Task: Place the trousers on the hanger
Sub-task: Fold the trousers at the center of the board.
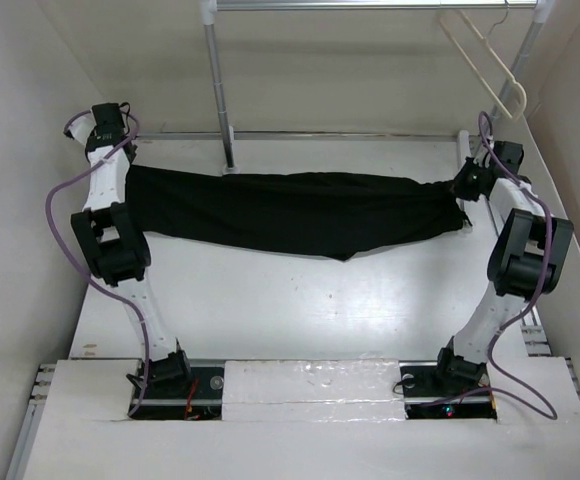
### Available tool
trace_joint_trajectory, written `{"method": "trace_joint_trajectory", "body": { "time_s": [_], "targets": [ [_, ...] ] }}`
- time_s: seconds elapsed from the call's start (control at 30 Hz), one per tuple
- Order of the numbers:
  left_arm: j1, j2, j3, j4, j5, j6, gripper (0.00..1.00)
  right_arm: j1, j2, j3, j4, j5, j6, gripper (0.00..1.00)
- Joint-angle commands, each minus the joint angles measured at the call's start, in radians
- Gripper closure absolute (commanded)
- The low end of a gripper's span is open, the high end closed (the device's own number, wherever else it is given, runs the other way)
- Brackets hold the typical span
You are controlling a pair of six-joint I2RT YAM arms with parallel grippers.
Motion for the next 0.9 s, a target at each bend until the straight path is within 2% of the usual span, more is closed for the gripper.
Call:
{"method": "trace_joint_trajectory", "body": {
  "time_s": [0.0,0.17,0.3,0.47,0.5,0.53,0.6,0.63,0.7,0.73,0.8,0.83,0.87],
  "targets": [
    [0.012,0.018,0.098,-0.001,-0.018,0.033,1.00,-0.005,0.023,0.072,0.110,-0.022,0.031,1.00],
    [0.000,0.106,0.147,0.025,0.012,0.057,1.00,-0.005,0.100,0.116,0.124,-0.013,0.034,1.00],
    [-0.023,0.170,0.267,0.051,-0.004,0.088,1.00,-0.014,0.130,0.119,0.165,0.001,0.043,1.00],
    [-0.023,0.245,0.296,0.065,0.033,0.079,1.00,-0.005,0.153,0.127,0.168,0.021,0.052,1.00],
    [-0.023,0.270,0.295,0.065,0.057,0.081,0.96,-0.005,0.153,0.124,0.170,0.020,0.054,1.00],
    [-0.023,0.278,0.295,0.063,0.068,0.081,0.86,-0.005,0.152,0.124,0.168,0.020,0.055,0.91],
    [-0.023,0.281,0.282,0.071,0.099,0.091,0.71,-0.005,0.146,0.104,0.179,0.001,0.059,0.77],
    [-0.023,0.273,0.278,0.075,0.105,0.096,0.55,0.004,0.140,0.095,0.187,-0.020,0.066,0.60],
    [-0.023,0.255,0.275,0.074,0.110,0.120,0.42,0.004,0.101,0.072,0.199,-0.035,0.074,0.46],
    [-0.023,0.246,0.275,0.056,0.110,0.125,0.34,0.013,0.084,0.047,0.204,-0.052,0.075,0.35],
    [-0.011,0.197,0.256,0.028,0.119,0.130,0.30,0.023,0.031,0.032,0.175,-0.057,0.065,0.27],
    [-0.002,0.166,0.230,0.011,0.120,0.127,0.29,0.032,0.009,0.009,0.169,-0.056,0.048,0.20],
    [0.009,0.091,0.157,0.011,0.126,0.127,0.29,0.032,-0.043,-0.006,0.152,-0.051,0.037,0.16]
  ]
}}
